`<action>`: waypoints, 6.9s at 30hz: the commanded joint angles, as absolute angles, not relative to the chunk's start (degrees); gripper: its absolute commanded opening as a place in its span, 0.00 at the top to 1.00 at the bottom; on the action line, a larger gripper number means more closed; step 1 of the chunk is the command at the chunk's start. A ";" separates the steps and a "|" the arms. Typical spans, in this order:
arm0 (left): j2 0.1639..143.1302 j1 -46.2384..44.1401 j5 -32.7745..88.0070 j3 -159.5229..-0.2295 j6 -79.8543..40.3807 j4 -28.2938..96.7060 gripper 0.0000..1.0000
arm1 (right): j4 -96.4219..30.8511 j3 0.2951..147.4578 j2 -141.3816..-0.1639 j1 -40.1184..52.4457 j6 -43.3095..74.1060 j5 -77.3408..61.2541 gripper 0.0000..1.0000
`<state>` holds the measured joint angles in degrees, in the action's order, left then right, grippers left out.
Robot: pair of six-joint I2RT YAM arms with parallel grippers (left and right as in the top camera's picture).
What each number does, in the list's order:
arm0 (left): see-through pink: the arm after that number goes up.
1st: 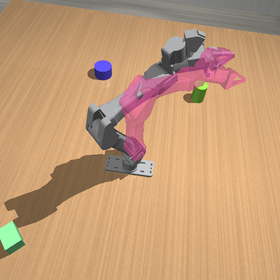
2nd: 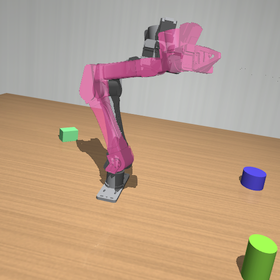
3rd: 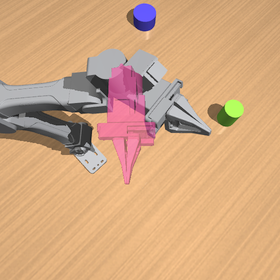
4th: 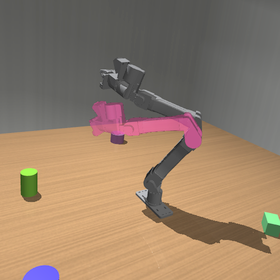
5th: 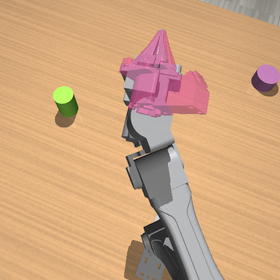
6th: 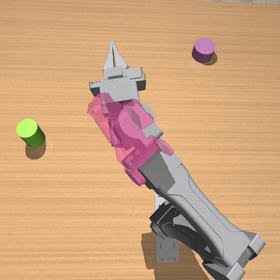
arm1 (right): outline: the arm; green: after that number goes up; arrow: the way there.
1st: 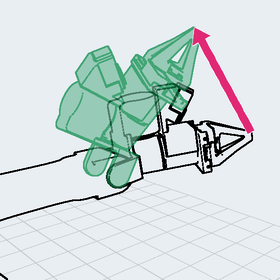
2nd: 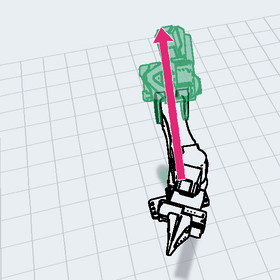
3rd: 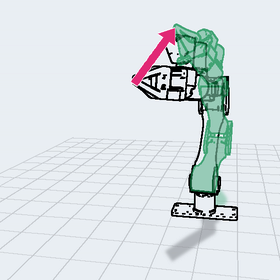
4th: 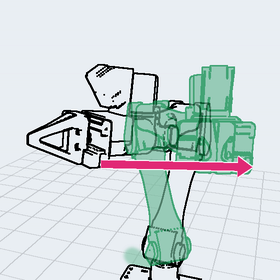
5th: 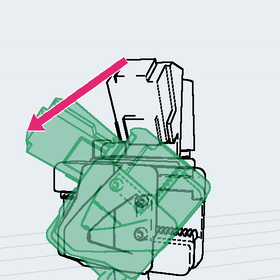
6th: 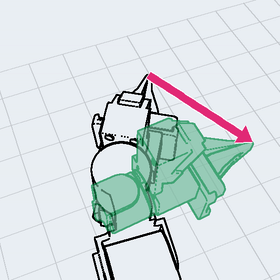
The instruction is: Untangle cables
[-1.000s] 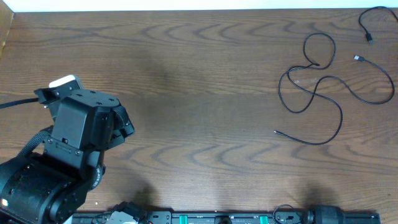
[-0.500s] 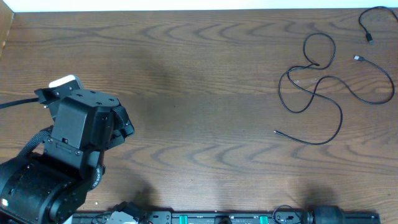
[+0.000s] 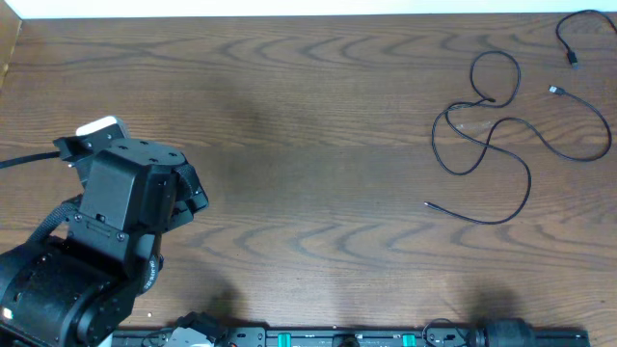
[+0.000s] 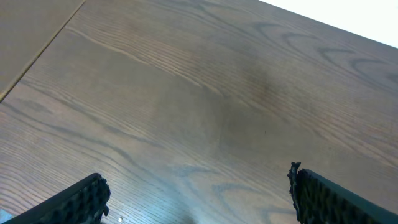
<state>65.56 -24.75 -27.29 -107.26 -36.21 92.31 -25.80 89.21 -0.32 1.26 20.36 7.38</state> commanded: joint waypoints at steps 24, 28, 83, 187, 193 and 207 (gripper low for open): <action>65.58 -24.45 -27.59 -106.91 -36.73 96.77 0.05 | -23.07 87.55 -0.43 1.58 28.21 -3.97 0.01; 65.58 -24.45 -27.59 -106.91 -36.73 96.77 0.05 | -22.85 86.87 -0.43 1.54 28.23 -1.13 0.01; 65.58 -24.43 -27.62 -106.91 -36.73 96.77 0.05 | 10.15 0.36 -0.43 1.50 47.48 8.62 0.01; 65.87 -24.45 -27.62 -106.83 -36.73 96.77 0.05 | -4.32 0.30 -0.32 -8.21 -0.71 0.03 0.01; 64.82 -24.38 -27.97 -106.80 -36.71 96.49 0.05 | -4.32 0.30 -0.32 -8.21 -0.71 0.03 0.01; 54.33 -16.45 -18.37 -106.69 -36.75 91.09 0.05 | -4.32 0.30 -0.32 -8.21 -0.71 0.05 0.01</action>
